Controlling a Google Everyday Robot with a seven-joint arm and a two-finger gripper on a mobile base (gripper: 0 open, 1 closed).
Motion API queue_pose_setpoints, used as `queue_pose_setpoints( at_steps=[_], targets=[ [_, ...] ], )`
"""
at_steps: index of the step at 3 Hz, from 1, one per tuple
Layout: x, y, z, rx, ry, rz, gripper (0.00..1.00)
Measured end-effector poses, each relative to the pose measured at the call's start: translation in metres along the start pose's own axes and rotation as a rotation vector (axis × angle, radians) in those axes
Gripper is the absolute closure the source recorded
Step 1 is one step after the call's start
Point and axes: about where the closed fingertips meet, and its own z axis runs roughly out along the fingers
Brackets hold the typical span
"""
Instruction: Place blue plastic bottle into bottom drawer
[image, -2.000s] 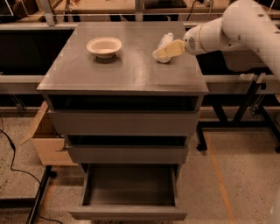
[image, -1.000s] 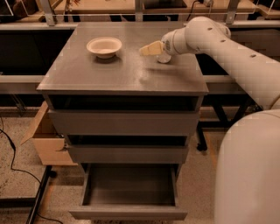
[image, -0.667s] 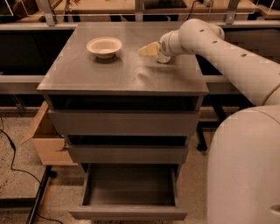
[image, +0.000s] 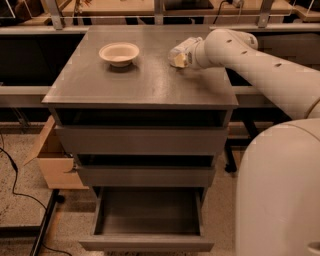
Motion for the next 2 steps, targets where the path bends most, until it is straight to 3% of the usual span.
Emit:
queue_pose_setpoints(
  at_steps=[1, 2],
  targets=[
    [0.0, 0.0, -0.011, 0.005, -0.01, 0.004, 0.85],
    [-0.014, 0.006, -0.038, -0.001, -0.054, -0.023, 1.0]
  ],
)
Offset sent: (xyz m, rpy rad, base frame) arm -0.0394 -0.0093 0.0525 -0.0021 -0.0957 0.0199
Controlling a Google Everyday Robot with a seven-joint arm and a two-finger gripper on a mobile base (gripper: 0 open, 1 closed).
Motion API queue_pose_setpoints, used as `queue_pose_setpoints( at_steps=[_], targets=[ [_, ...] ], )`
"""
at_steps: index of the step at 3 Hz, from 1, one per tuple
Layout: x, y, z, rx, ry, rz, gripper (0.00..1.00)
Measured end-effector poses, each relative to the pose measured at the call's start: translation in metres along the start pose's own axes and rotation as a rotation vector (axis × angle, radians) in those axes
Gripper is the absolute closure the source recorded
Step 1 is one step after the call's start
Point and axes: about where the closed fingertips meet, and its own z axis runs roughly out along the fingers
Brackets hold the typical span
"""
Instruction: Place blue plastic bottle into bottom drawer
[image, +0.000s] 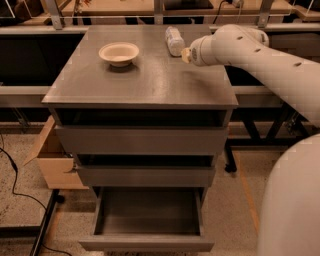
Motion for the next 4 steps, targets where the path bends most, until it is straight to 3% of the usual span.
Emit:
queue_pose_setpoints(
  at_steps=[1, 3, 4],
  targets=[
    [-0.011, 0.005, -0.015, -0.008, -0.031, -0.015, 1.0],
    [-0.044, 0.002, 0.005, -0.023, -0.102, -0.018, 0.59],
    [-0.055, 0.0, 0.03, -0.036, -0.108, -0.005, 0.36]
  ],
)
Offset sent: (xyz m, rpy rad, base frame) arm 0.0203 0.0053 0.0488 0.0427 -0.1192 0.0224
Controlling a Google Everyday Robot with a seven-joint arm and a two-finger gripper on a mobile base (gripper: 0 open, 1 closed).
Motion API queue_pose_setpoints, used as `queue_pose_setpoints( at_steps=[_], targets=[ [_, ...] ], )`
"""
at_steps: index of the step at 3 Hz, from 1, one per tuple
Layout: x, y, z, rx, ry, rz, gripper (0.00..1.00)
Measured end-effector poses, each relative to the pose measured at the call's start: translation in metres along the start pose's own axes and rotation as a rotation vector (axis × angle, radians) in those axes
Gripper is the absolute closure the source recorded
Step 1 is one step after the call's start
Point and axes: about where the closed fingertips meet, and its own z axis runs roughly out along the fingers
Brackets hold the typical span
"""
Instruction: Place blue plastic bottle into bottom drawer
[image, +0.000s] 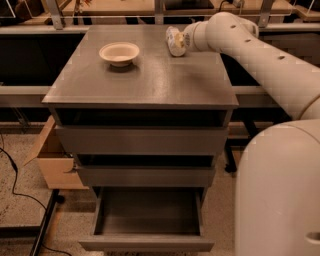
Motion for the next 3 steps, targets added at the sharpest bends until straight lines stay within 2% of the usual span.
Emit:
queue_pose_setpoints(
  at_steps=[1, 2, 3],
  targets=[
    [-0.005, 0.0, 0.003, -0.001, -0.01, 0.001, 0.04],
    [-0.004, 0.001, 0.004, 0.0, -0.01, 0.002, 0.0],
    [0.006, 0.01, 0.023, -0.005, 0.0, 0.012, 0.0]
  ],
)
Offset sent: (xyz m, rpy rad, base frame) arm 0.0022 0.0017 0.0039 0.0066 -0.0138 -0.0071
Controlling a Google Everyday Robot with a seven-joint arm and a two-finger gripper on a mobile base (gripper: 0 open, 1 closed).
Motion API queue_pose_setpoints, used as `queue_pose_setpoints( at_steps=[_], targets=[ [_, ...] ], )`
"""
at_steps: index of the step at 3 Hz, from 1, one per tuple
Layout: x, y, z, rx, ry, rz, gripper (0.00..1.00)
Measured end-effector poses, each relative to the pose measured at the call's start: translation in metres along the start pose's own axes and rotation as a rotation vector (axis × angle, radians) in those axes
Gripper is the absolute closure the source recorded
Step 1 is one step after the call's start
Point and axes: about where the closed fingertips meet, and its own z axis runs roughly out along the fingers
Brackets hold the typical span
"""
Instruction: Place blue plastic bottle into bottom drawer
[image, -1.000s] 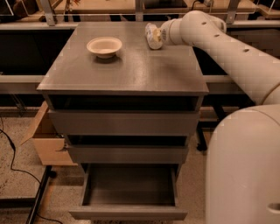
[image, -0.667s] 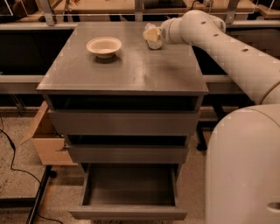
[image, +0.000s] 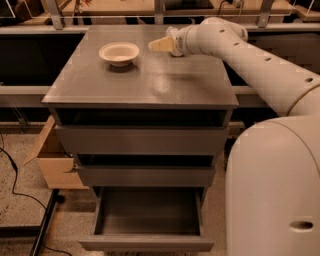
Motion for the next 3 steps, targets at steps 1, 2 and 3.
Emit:
queue_pose_setpoints(
  at_steps=[1, 2, 3],
  targets=[
    [0.009, 0.003, 0.024, 0.029, 0.0, 0.026, 0.0],
    [0.014, 0.001, 0.049, 0.083, -0.013, 0.048, 0.0],
    [0.013, -0.012, 0.069, 0.154, -0.04, 0.066, 0.0]
  ],
)
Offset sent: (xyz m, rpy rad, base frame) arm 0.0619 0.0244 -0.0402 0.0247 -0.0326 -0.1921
